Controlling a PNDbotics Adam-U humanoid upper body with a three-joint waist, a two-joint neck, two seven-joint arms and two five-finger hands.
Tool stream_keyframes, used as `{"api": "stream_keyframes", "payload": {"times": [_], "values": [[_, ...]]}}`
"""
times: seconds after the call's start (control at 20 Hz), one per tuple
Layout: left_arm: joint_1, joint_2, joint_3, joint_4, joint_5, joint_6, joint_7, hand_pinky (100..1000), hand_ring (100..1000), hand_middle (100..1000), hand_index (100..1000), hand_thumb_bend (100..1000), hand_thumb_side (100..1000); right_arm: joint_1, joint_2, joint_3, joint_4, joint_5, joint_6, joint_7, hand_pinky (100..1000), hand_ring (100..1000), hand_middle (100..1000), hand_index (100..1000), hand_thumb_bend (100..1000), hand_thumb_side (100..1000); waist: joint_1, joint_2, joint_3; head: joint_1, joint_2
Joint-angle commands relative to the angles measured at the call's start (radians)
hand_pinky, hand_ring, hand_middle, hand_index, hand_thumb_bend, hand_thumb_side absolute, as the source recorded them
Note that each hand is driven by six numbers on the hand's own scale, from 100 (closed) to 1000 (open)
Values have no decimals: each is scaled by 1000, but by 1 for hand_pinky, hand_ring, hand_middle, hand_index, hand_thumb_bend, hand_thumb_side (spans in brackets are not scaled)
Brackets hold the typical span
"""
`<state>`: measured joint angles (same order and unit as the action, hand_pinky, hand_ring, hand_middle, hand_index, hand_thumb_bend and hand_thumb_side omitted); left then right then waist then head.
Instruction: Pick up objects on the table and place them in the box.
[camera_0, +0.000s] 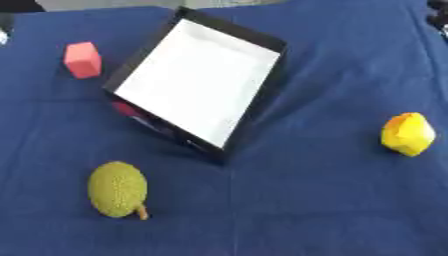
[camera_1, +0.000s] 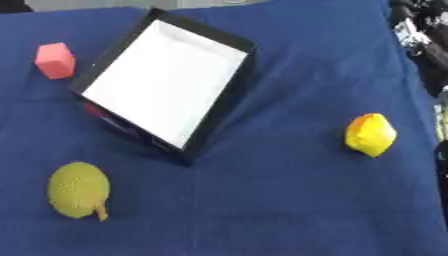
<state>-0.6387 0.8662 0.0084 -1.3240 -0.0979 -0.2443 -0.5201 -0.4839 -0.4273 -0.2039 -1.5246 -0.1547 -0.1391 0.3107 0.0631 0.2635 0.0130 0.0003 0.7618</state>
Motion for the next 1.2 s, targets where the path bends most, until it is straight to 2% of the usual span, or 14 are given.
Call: {"api": "stream_keyframes", "payload": {"times": [0.05, 0.1, 0.15, 0.3, 0.35, 0.45, 0.6, 1.1, 1.2], "values": [[-50, 96, -25, 75, -53, 6, -52, 1000, 956, 951, 927, 475, 100, -14, -23, 1, -5, 5, -5, 8, 1000, 1000, 1000, 968, 100, 470, 7, -17, -1, 11, -2], [-67, 99, -32, 102, -69, 10, -69, 1000, 956, 951, 927, 475, 100, -13, -23, 1, -4, 6, -5, 9, 1000, 1000, 1000, 968, 100, 470, 8, -18, -2, 13, -1], [-84, 97, -38, 130, -87, 13, -87, 1000, 956, 946, 933, 521, 100, -13, -23, 2, -3, 6, -6, 10, 1000, 1000, 1000, 968, 100, 470, 7, -18, -3, 14, -2], [-137, 76, -45, 217, -140, 15, -140, 1000, 955, 938, 938, 569, 100, -11, -23, 4, -1, 8, -8, 13, 1000, 1000, 1000, 968, 100, 470, 6, -19, -3, 14, -2], [-155, 65, -45, 246, -158, 11, -158, 1000, 954, 937, 936, 612, 100, -11, -22, 5, 0, 9, -9, 14, 1000, 1000, 1000, 968, 100, 470, 6, -20, -3, 14, -3], [-187, 45, -48, 298, -190, -8, -190, 1000, 953, 939, 933, 674, 100, -9, -22, 5, 2, 10, -10, 15, 1000, 1000, 1000, 969, 100, 470, 6, -20, -4, 16, -3], [-233, 14, -52, 381, -241, -55, -216, 1000, 950, 937, 928, 693, 100, -9, -21, 6, 4, 12, -11, 17, 1000, 1000, 1000, 969, 100, 470, 6, -19, -7, 17, -2], [-343, -56, -85, 643, -408, -207, -89, 1000, 932, 921, 927, 704, 100, -16, -16, 13, 4, 12, -12, 25, 1000, 1000, 1000, 969, 100, 470, 7, -13, -20, 22, -10], [-364, -85, -67, 673, -517, -229, -53, 1000, 931, 921, 925, 704, 100, -18, -15, 13, 3, 12, -12, 26, 1000, 1000, 1000, 969, 100, 470, 6, -10, -23, 25, -13]]}}
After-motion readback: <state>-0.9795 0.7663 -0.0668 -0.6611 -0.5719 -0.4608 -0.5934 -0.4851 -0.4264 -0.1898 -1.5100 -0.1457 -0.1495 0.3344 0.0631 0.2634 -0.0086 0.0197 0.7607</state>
